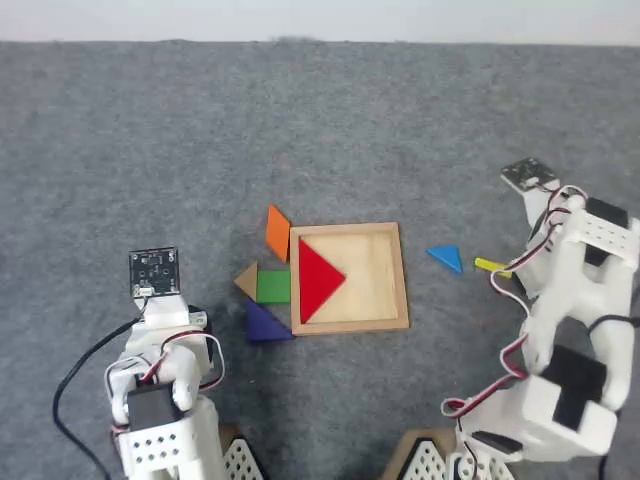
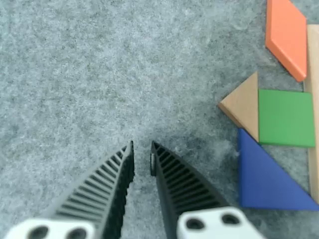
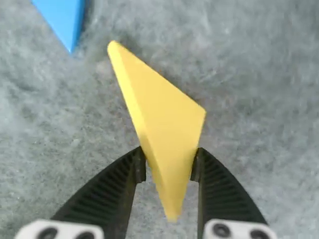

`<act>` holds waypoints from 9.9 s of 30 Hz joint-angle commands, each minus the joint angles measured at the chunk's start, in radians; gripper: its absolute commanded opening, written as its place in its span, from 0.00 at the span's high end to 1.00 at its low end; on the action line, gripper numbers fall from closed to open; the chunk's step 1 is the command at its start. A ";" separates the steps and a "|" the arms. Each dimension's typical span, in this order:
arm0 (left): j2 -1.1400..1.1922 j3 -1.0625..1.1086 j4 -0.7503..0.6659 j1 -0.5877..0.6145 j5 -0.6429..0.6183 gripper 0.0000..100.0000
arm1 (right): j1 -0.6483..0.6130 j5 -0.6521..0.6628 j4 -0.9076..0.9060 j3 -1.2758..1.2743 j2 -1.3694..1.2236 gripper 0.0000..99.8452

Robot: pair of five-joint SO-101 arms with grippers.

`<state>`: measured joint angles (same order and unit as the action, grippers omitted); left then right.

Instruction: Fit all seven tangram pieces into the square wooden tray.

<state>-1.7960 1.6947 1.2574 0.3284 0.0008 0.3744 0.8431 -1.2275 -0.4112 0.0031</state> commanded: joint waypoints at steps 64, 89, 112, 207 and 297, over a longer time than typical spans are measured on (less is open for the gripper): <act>-0.023 -0.012 0.005 0.003 0.006 0.95 | -0.018 -0.089 -0.007 0.009 -0.099 0.58; -0.023 -0.012 0.005 0.003 0.006 0.95 | -0.013 -0.199 0.081 -0.112 -0.087 0.82; -0.023 -0.012 0.005 0.003 0.006 0.95 | -0.234 -0.330 -0.114 -0.058 0.311 0.82; -0.023 -0.012 0.005 0.003 0.006 0.95 | -1.006 0.176 -0.019 -0.037 0.047 0.69; -0.023 -0.012 0.003 -0.189 0.032 0.95 | -0.182 -0.476 0.315 -0.810 0.633 0.99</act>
<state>-1.7960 1.6947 1.2574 0.1749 -0.0023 0.1350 0.3521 -0.9697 -1.2091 0.6045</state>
